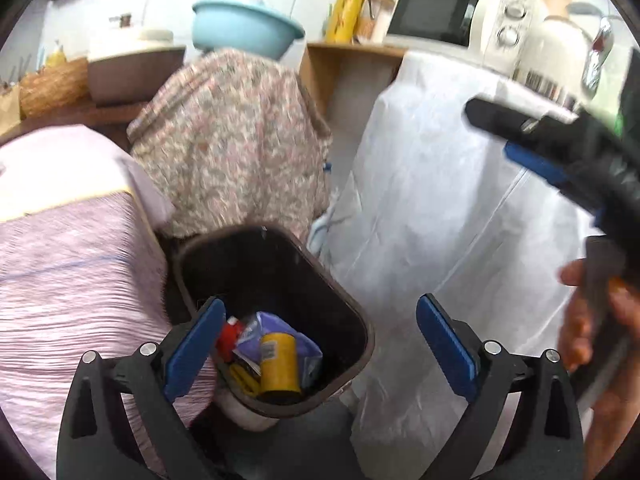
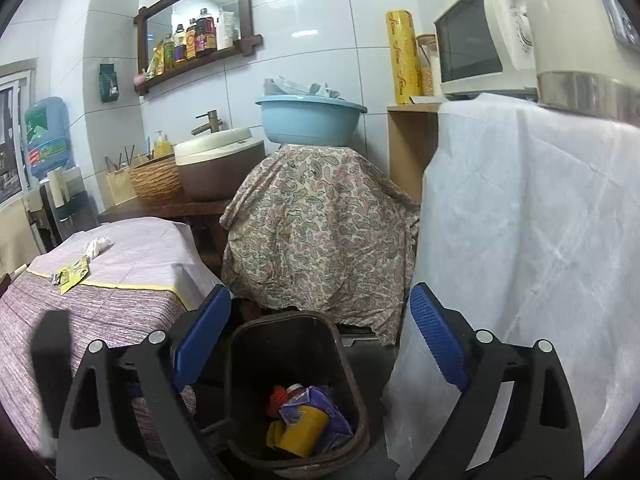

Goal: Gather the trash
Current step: 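Release the purple packet into the bin with the right gripper while the left drops the yellow can, then move both open grippers back over the table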

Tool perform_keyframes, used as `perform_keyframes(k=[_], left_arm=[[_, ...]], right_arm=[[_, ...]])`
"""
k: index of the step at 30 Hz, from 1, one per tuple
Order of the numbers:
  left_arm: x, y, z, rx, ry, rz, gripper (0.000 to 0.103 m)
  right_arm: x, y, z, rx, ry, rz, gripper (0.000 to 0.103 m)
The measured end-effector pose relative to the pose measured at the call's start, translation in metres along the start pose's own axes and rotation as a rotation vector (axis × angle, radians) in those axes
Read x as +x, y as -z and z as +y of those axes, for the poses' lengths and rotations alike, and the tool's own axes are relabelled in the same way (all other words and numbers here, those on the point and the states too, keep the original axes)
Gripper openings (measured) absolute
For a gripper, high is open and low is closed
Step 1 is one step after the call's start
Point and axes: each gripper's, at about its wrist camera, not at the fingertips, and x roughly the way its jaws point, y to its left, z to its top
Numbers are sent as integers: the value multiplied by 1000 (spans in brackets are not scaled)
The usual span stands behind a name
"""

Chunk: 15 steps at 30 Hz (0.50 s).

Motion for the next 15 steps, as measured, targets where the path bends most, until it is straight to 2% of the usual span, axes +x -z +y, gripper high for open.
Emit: perform_keyframes(k=[2,7,11,15], left_arm=[[-18,-2,2,-4,-4,-38,96],[-60,-3,19,-17,-89,-111,97],[-97,-1,48,-48,-171,-149,97],[-124,4,80,-69,-264,-152,97]], right_arm=[[-2,-3,5,-12,-15,-4,97],[-1,-9,26,-44,-63,-7,97],[11,-10,49,-36,-163,21,97],[28,-10,85,-56,-283,74,97]])
